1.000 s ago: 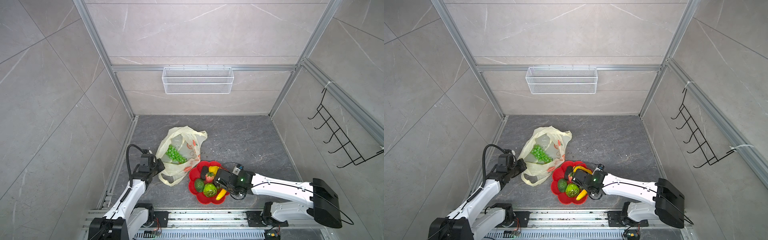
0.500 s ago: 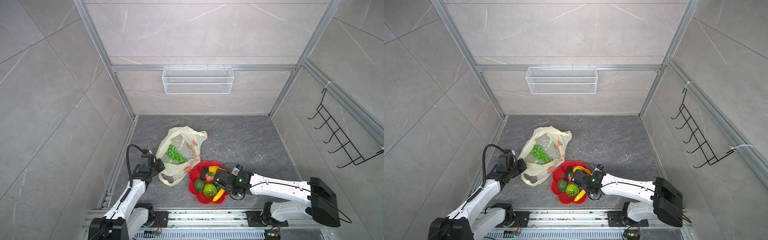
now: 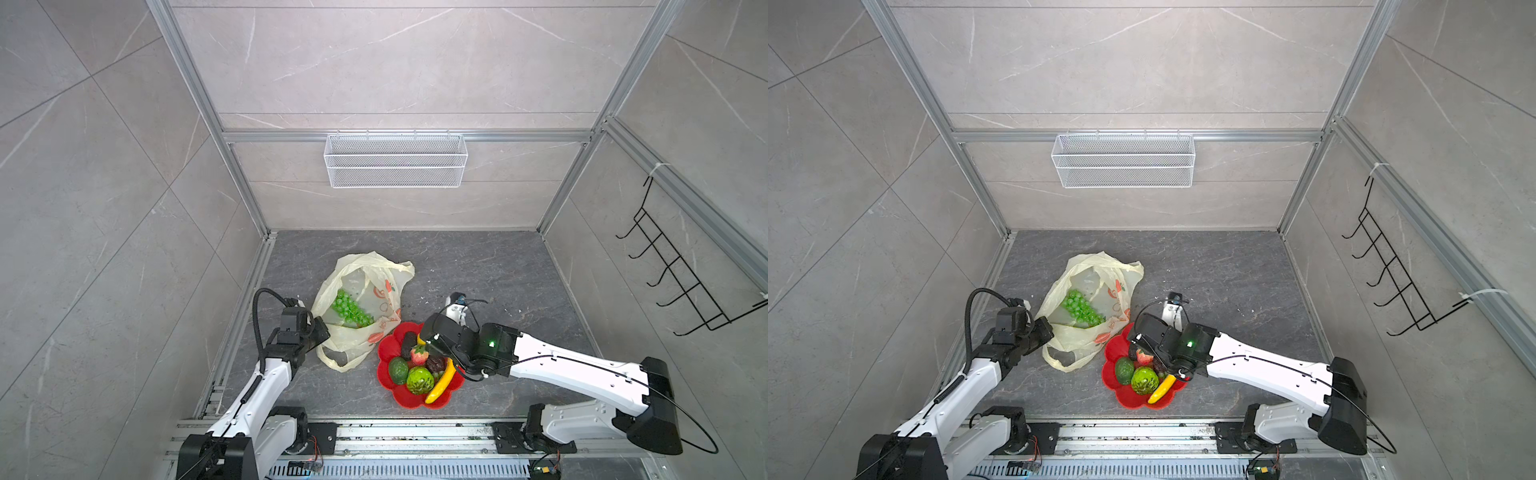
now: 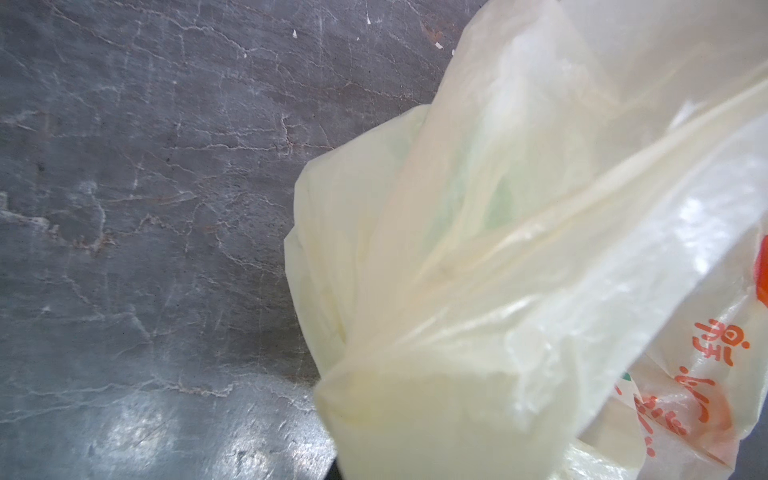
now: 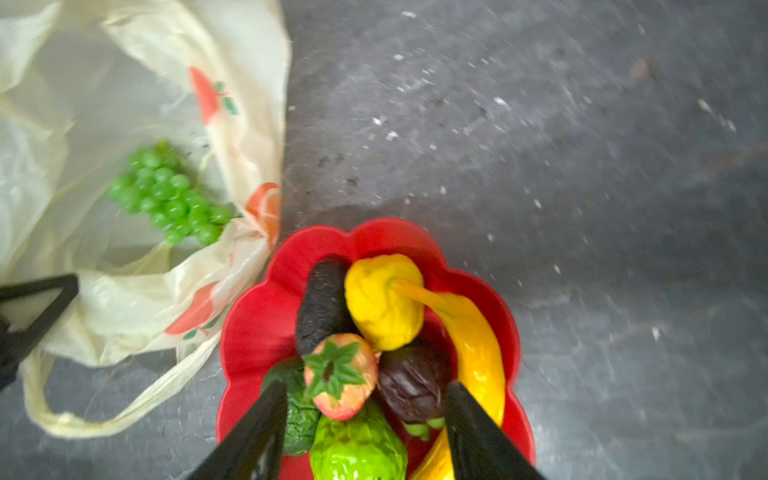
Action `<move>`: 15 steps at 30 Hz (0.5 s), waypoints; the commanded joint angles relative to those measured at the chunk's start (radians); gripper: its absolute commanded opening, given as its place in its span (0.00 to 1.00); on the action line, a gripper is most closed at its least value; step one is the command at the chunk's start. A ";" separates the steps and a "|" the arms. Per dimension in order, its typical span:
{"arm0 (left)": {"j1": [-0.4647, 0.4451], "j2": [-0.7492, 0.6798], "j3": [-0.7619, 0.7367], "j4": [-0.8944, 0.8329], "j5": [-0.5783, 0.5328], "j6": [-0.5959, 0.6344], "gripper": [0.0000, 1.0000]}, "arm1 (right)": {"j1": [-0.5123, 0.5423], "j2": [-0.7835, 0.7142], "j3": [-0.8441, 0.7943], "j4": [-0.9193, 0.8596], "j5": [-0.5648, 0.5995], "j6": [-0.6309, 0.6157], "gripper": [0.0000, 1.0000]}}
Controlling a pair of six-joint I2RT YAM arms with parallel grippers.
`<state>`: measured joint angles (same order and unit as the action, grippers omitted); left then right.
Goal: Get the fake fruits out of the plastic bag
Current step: 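Open the right gripper and move it into the bag toward the grapes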
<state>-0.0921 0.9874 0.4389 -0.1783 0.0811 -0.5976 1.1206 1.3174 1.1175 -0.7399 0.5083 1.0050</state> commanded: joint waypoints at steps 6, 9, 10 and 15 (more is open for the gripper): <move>-0.003 -0.003 0.002 0.018 -0.010 0.018 0.05 | -0.082 0.199 0.132 0.413 -0.277 -0.703 0.71; -0.001 -0.006 0.002 0.016 -0.016 0.015 0.06 | -0.101 0.321 0.243 0.411 -0.347 -0.763 0.71; 0.000 -0.006 0.002 0.016 -0.018 0.013 0.06 | -0.111 0.359 0.268 0.421 -0.393 -0.782 0.71; 0.004 0.009 0.007 0.016 -0.011 0.013 0.06 | -0.132 0.557 0.428 0.417 -0.519 -0.838 0.70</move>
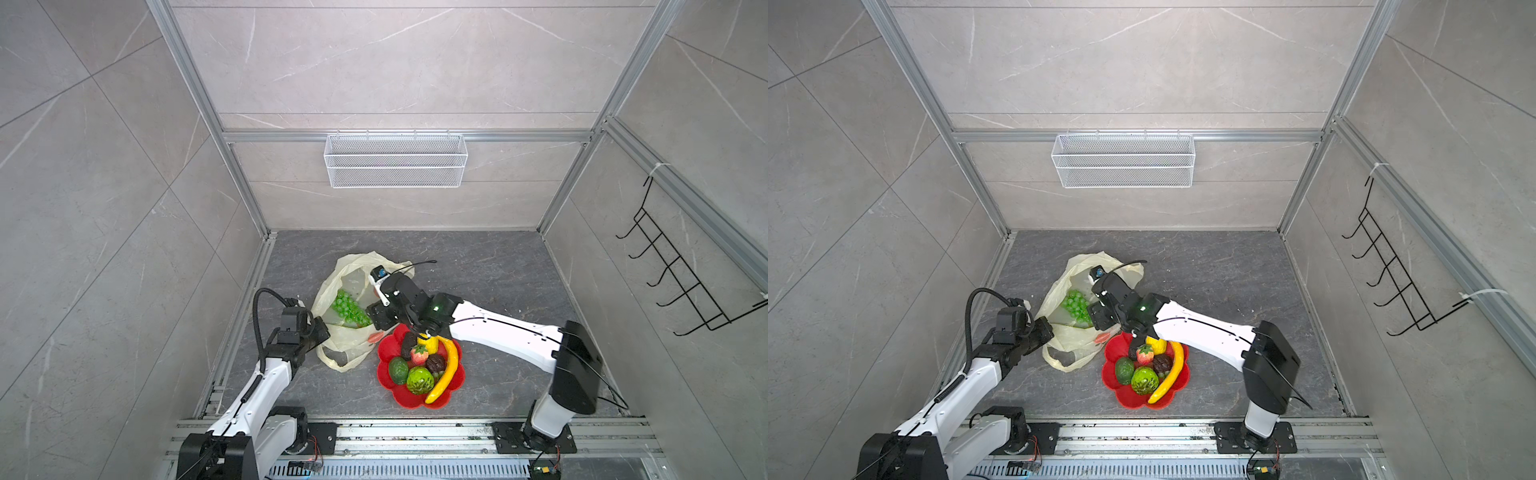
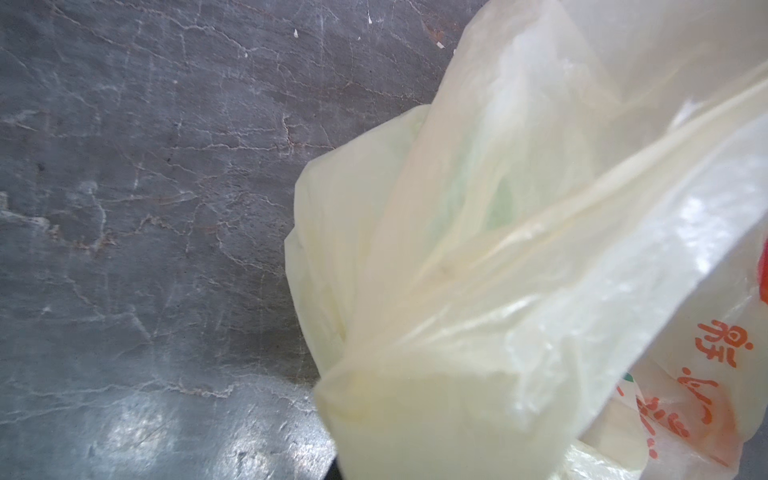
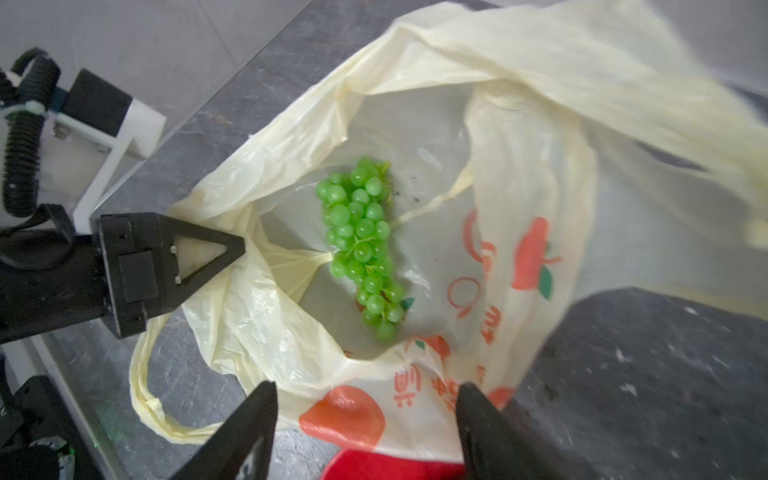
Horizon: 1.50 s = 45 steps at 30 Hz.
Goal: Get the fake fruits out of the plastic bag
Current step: 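Open the right gripper and move it into the bag toward the grapes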
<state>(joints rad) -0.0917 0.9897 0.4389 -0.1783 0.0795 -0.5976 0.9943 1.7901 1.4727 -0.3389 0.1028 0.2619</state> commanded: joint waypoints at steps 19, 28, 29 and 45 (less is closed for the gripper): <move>0.018 0.000 0.001 0.022 0.006 0.010 0.06 | -0.049 0.555 0.502 -0.080 -0.106 -0.153 1.00; 0.021 -0.004 -0.002 0.023 0.007 0.013 0.06 | -0.059 0.713 0.718 -0.175 -0.112 -0.183 0.99; 0.020 -0.006 -0.002 0.024 0.008 0.011 0.06 | -0.059 0.733 0.745 -0.188 -0.114 -0.183 0.99; 0.022 -0.034 -0.013 0.023 -0.001 0.006 0.06 | -0.060 0.977 1.086 -0.400 -0.060 -0.166 0.87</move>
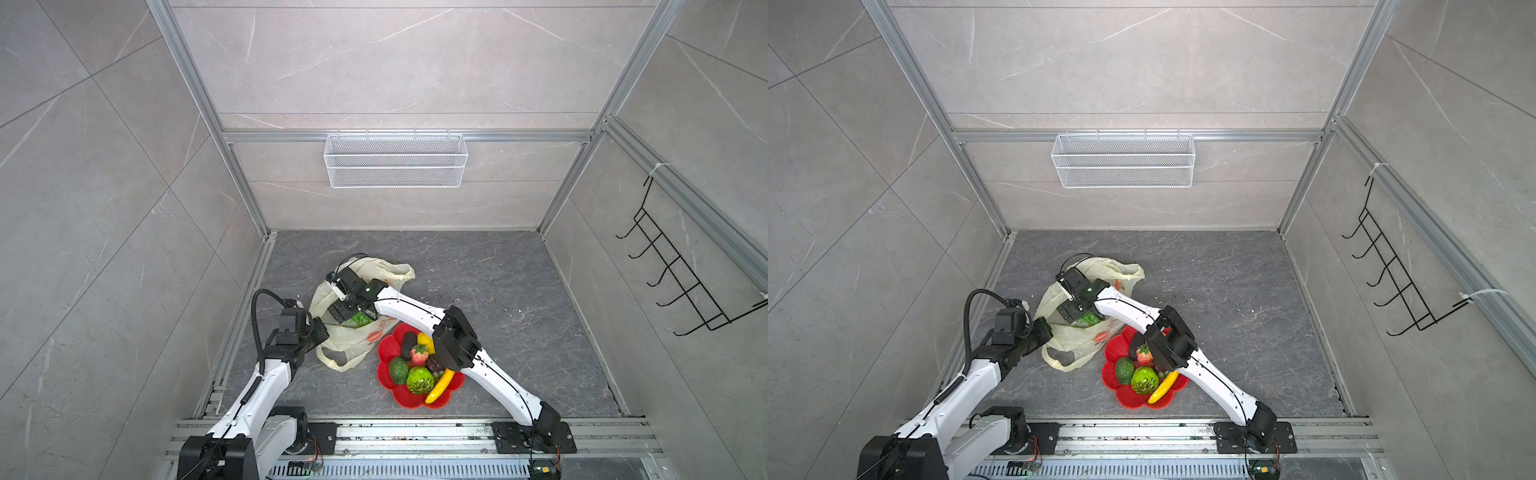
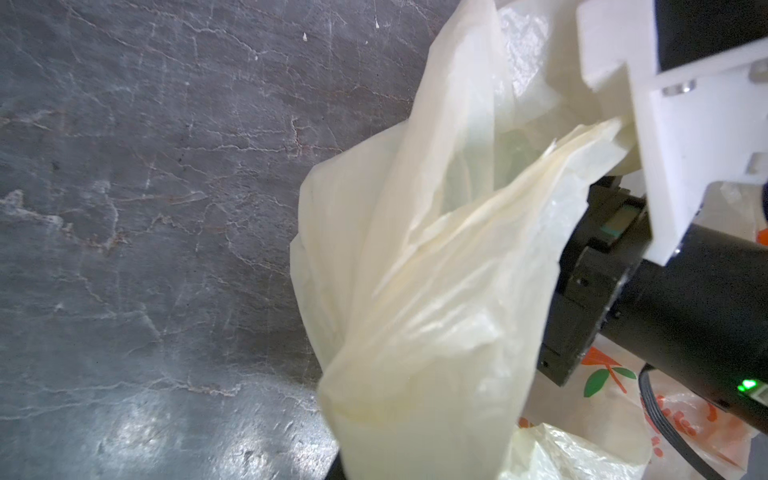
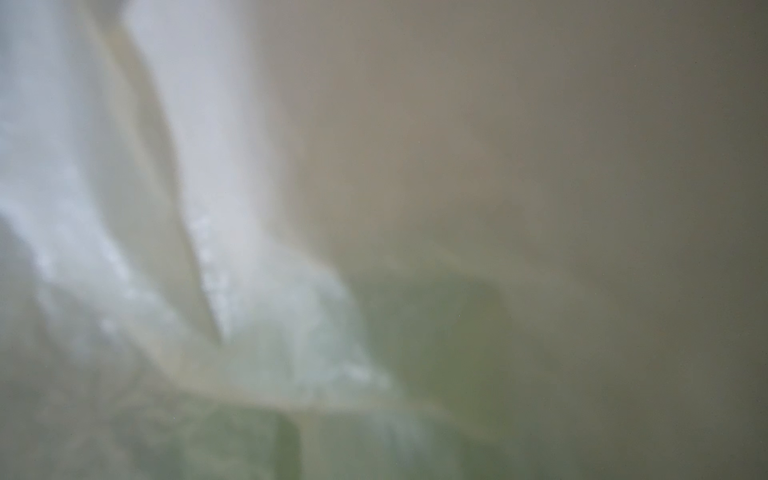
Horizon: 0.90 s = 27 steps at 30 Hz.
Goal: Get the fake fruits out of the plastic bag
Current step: 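Close the right gripper on the green grapes inside the bag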
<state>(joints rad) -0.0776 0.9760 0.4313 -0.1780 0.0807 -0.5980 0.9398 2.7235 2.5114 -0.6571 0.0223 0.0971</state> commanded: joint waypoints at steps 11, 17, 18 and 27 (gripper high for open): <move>0.010 -0.004 0.000 0.023 -0.003 0.006 0.05 | -0.004 -0.034 -0.018 -0.032 -0.044 -0.005 0.59; 0.010 -0.005 0.000 0.023 -0.004 0.006 0.06 | -0.004 -0.088 -0.037 -0.019 -0.051 -0.011 0.52; 0.010 -0.005 -0.001 0.023 -0.003 0.006 0.06 | -0.001 -0.095 -0.039 -0.018 -0.050 -0.011 0.51; 0.010 -0.005 0.000 0.023 -0.005 0.006 0.06 | 0.001 -0.152 -0.090 0.030 -0.044 -0.001 0.46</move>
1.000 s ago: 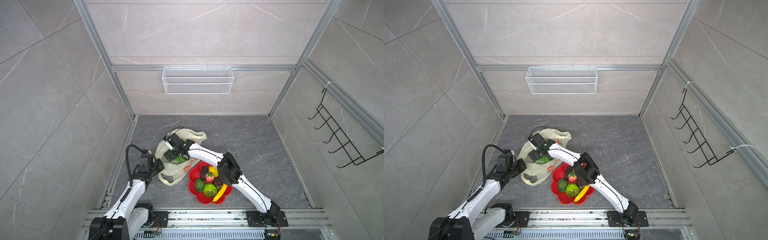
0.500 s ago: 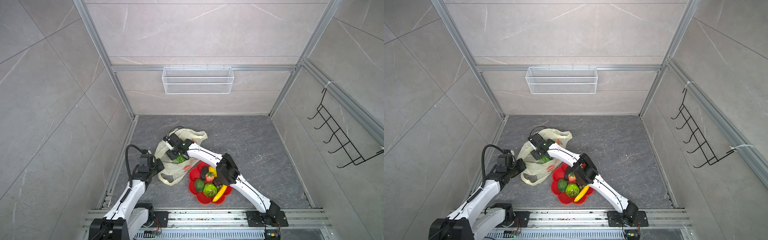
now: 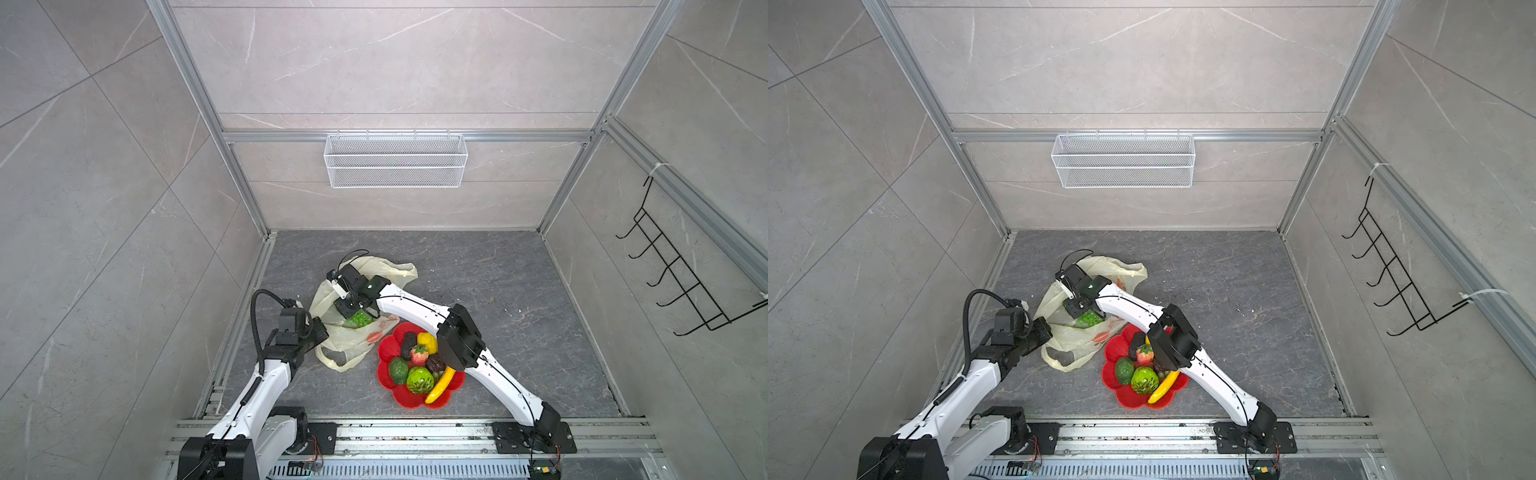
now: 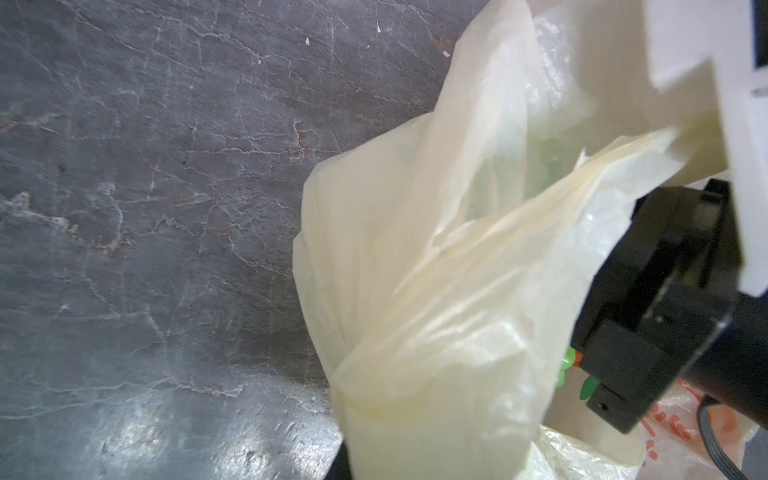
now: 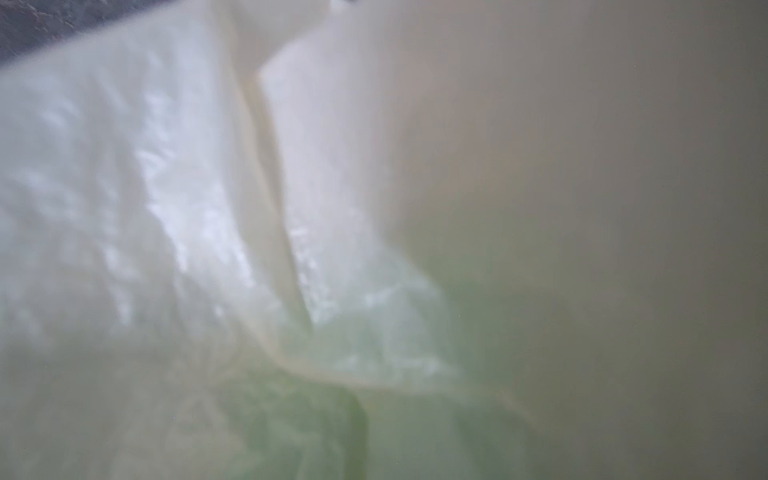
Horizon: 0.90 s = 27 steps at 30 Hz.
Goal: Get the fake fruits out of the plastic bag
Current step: 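Close the right gripper on the green grapes inside the bag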
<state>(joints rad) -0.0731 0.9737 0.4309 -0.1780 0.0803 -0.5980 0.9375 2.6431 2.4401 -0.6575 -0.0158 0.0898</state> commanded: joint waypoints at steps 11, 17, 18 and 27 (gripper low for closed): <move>0.007 0.041 0.020 0.018 -0.027 -0.006 0.05 | 0.004 -0.184 -0.146 0.085 -0.024 0.012 0.45; 0.011 0.075 0.080 -0.008 -0.078 -0.042 0.05 | 0.004 -0.269 -0.257 0.137 -0.042 0.023 0.45; 0.012 0.080 0.096 -0.013 -0.092 -0.047 0.05 | 0.004 -0.286 -0.281 0.155 -0.042 0.024 0.45; 0.036 0.151 0.236 -0.002 -0.165 -0.140 0.05 | 0.009 -0.325 -0.307 0.168 -0.058 0.026 0.45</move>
<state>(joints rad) -0.0536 1.0954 0.6106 -0.2008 -0.0444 -0.6865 0.9375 2.3684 2.1380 -0.5171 -0.0551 0.1043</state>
